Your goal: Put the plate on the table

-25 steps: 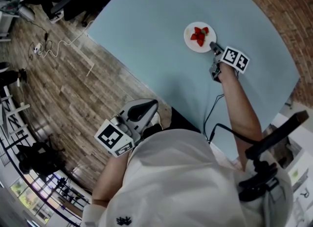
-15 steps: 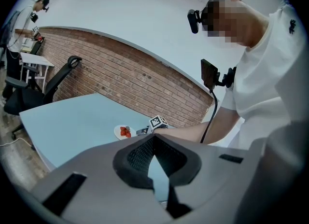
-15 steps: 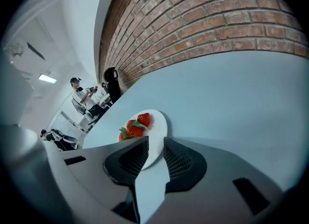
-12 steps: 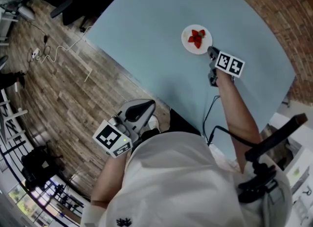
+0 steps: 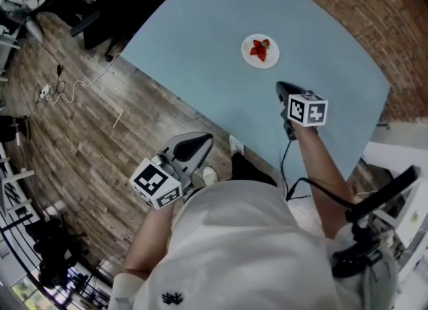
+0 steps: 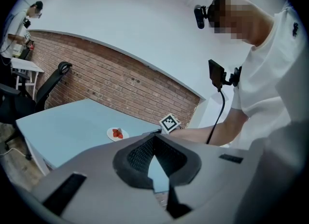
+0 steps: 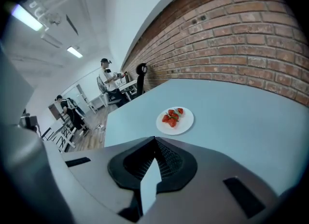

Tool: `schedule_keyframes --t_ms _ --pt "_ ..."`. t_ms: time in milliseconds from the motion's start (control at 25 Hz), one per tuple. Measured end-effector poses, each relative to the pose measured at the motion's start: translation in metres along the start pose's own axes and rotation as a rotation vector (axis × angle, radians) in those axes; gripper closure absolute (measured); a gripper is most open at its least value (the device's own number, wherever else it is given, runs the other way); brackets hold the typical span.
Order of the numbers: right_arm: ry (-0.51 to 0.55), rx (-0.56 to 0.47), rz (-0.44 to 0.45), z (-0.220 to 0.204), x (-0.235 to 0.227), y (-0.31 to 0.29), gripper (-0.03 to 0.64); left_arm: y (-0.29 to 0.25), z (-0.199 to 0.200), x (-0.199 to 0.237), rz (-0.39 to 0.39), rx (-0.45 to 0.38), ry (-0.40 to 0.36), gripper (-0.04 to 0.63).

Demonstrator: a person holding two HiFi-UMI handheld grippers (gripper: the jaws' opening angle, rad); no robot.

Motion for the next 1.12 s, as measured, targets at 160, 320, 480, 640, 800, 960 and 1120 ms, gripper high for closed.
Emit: schedule_keyframes --t_ms 160,320,480,640,800,960,1120 --pt "0.051 0.004 0.013 -0.013 0.043 0.038 0.607 0.024 -0.007 -0.008 -0.03 -0.013 0.02 0.595" --pt "0.065 0.007 0.016 -0.03 0.08 0.071 0.607 0.047 -0.014 -0.019 -0.067 -0.029 0.034 0.595" --pt "0.067 -0.009 0.015 -0.041 0.114 0.103 0.607 0.068 -0.025 -0.031 -0.084 -0.01 0.011 0.595" --pt "0.109 -0.028 0.011 -0.044 0.145 0.132 0.607 0.086 -0.034 -0.042 -0.097 0.003 -0.013 0.595" --pt "0.147 -0.048 0.028 -0.046 0.177 0.151 0.607 0.1 -0.042 -0.053 -0.12 0.01 -0.031 0.595" --pt "0.169 -0.068 0.055 -0.052 0.203 0.167 0.607 0.109 -0.052 -0.064 -0.134 0.022 -0.048 0.595" --pt "0.196 -0.069 0.072 -0.062 0.224 0.182 0.607 0.117 -0.064 -0.068 -0.162 0.035 -0.06 0.594"
Point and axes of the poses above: the fingertips, and each gripper's own axes: y backward along the fingers, x to its left, z out of its top, the point moved 10 cm from there along y, backward along the fingers, and after that the axes turned 12 degrees about y, right-handed, at the moved point
